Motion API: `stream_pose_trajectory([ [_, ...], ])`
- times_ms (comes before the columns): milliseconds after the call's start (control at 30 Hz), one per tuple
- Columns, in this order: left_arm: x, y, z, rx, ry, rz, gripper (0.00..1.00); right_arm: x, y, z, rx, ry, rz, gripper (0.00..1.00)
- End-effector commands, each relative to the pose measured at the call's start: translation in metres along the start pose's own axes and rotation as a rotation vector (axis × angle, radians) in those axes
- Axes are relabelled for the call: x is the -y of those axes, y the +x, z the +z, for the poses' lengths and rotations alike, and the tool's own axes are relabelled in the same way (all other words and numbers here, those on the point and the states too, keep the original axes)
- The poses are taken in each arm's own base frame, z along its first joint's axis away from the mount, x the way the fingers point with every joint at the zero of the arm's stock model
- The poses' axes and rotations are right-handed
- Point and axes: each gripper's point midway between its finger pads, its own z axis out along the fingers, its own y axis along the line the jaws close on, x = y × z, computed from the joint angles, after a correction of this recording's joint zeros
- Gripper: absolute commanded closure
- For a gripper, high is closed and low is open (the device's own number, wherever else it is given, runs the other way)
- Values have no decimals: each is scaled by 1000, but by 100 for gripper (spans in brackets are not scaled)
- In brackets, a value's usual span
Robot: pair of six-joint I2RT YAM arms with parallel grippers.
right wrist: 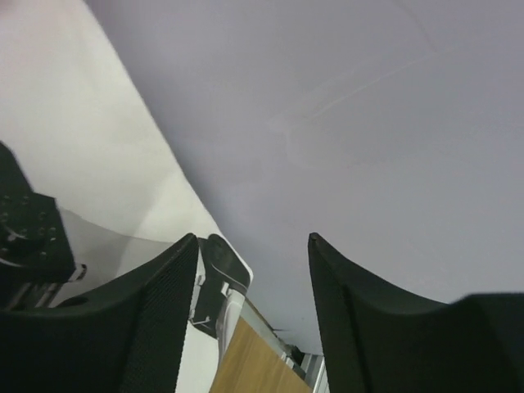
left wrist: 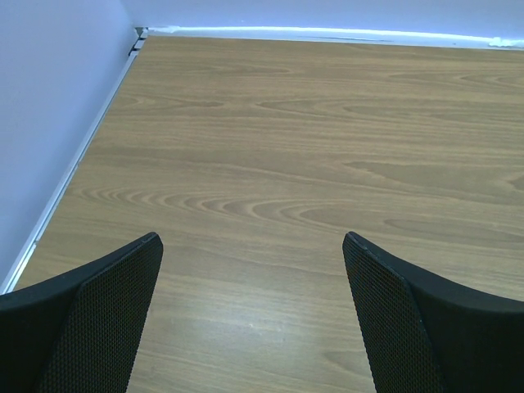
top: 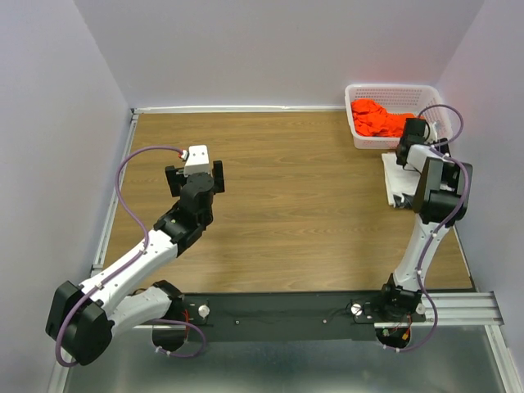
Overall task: Fold and stack the t-shirts
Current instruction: Neatly place the folded tshirt to the corner, then reset both grippers
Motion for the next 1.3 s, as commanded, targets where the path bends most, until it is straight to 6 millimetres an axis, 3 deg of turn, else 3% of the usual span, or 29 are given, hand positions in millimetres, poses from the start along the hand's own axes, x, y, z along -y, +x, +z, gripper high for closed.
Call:
stream_pose_trajectory([
  [0, 0, -10, 0, 32, -11, -33, 1, 36, -4, -9, -5, 112, 144, 36],
  [67, -1, -13, -1, 39, -6, -44, 1, 54, 3, -20, 2, 122, 196, 28],
  [167, 1, -16, -3, 43, 7, -55, 1, 63, 22, -36, -24, 75, 277, 23],
  [200, 3, -17, -4, 43, 19, -60, 1, 74, 20, -47, -7, 46, 408, 23],
  [300, 9, -21, -5, 42, 53, -80, 1, 72, 39, -68, -43, -94, 506, 20],
  [333, 11, -21, -5, 38, 65, -80, 1, 87, 42, -83, -29, -136, 552, 20],
  [433, 15, -23, -7, 26, 83, -102, 1, 93, 50, -108, -4, -266, 643, 14],
  [567, 16, -31, -9, 17, 85, -131, 1, 149, 47, -162, 164, -418, 845, 0],
  [633, 14, -36, -12, 8, 83, -129, 2, 166, 46, -184, 238, -493, 901, 0],
  [700, 7, -50, -17, 28, 72, -148, 2, 204, 54, -213, 356, -528, 1002, 0],
  [800, -1, -73, -25, 72, 67, -191, 1, 246, 72, -244, 490, -545, 1107, 0],
  [933, -13, -100, -36, 131, 55, -252, 1, 279, 91, -275, 642, -580, 1161, 0],
  [1033, -18, -111, -40, 173, 52, -291, 1, 289, 102, -289, 727, -602, 1153, 0],
  [1267, -17, -106, -41, 173, 57, -334, 1, 278, 111, -291, 747, -628, 1127, 0],
])
